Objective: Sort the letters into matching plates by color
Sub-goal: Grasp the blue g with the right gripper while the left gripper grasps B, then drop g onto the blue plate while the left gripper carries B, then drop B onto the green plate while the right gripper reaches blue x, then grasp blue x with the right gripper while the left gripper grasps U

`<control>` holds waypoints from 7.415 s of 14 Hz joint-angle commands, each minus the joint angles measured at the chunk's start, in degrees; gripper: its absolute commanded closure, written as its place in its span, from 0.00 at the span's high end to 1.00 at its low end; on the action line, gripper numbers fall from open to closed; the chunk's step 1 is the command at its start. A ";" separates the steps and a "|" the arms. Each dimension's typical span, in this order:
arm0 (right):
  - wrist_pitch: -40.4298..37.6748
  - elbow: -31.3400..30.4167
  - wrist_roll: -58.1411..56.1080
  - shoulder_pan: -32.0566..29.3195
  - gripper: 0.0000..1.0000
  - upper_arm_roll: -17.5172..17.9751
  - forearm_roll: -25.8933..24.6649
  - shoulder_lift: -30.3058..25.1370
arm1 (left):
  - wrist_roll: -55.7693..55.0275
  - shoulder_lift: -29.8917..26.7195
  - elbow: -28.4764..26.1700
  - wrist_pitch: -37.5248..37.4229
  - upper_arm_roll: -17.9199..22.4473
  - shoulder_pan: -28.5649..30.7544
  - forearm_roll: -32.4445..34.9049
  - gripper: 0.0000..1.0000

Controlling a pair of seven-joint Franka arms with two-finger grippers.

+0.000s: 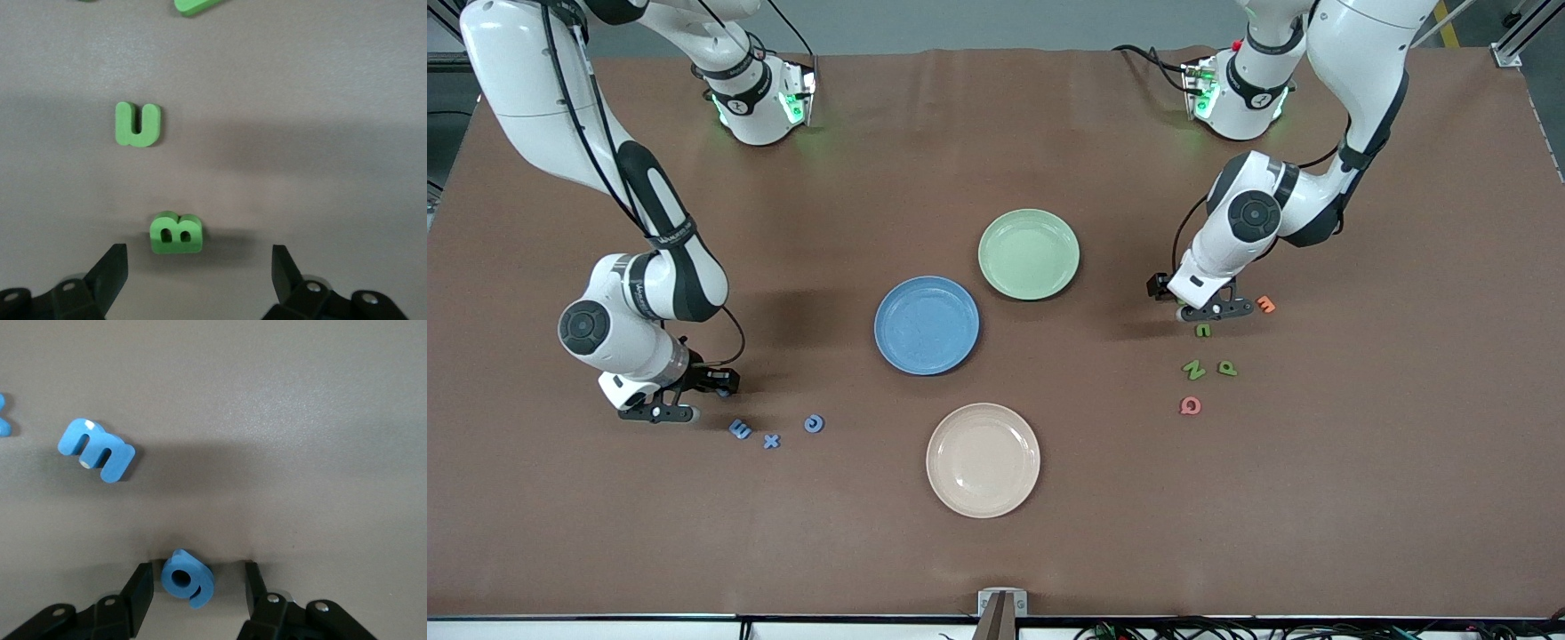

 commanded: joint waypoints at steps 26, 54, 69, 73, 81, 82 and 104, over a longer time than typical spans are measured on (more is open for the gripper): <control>-9.64 1.63 58.80 31.77 1.00 0.49 4.86 -8.27 | -9.64 -1.74 2.24 -1.73 -2.02 0.00 2.05 0.27; -7.10 20.70 1.85 4.08 0.69 -0.12 -0.86 11.33 | -44.64 9.68 16.93 -13.79 -17.76 -13.36 6.36 1.00; -12.17 20.70 11.06 7.06 0.01 0.23 0.11 9.93 | -18.99 2.04 14.03 -14.40 -17.85 5.87 6.62 0.99; -12.89 20.35 11.69 7.34 0.01 0.23 0.20 9.31 | -15.47 2.30 14.03 -14.32 -17.93 11.68 13.82 0.99; -12.71 22.72 11.52 7.60 0.73 0.32 0.29 9.75 | -7.38 4.84 14.38 -13.44 -17.85 19.07 17.08 0.99; -12.63 23.07 11.69 7.60 0.74 0.41 0.46 9.93 | -7.37 5.28 14.38 -12.83 -17.85 20.12 18.13 0.99; -11.49 28.52 13.45 9.01 0.58 0.05 -1.65 15.73 | -11.06 11.79 10.16 -3.68 -17.76 25.14 25.70 0.57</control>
